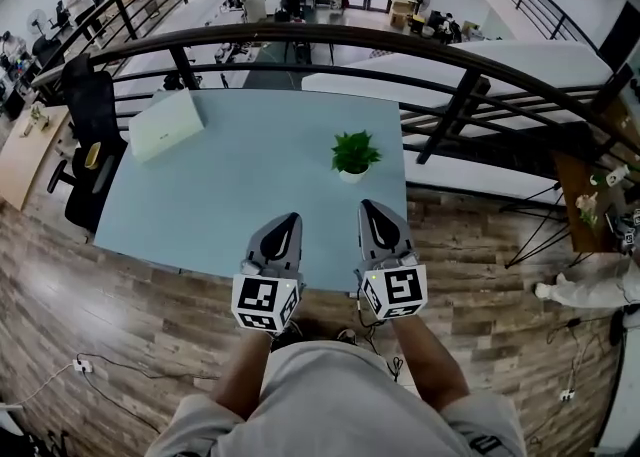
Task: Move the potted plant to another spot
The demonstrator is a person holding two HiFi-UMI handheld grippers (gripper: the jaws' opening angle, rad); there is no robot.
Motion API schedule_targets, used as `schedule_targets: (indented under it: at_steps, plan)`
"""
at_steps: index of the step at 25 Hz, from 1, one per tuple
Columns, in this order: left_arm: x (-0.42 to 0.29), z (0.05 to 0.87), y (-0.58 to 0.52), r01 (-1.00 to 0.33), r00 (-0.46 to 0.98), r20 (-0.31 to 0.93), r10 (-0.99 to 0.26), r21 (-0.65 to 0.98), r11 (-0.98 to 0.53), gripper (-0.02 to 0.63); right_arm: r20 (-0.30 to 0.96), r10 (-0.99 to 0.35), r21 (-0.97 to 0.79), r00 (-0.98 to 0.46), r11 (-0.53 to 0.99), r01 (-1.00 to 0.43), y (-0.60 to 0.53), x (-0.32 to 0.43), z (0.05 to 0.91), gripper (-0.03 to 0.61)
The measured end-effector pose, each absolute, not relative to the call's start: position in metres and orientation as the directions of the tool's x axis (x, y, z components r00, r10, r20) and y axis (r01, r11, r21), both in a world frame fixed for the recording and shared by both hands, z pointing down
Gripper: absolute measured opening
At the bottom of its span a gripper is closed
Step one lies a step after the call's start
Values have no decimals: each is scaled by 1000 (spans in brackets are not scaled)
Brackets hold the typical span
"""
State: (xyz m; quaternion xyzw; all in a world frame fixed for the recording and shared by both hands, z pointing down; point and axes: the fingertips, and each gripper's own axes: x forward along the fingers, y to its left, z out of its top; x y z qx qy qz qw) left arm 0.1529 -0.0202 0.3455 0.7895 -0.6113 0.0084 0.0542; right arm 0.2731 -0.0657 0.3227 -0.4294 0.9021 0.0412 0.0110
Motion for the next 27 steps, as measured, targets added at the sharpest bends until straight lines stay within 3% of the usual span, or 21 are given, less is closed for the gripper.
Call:
schedule_targets:
  at_steps: [27]
  plan:
    - [172,354,-3,-967,248,110,-962,83,-240,12,-40,-765,67,-643,640,-766,-49,292,324,3]
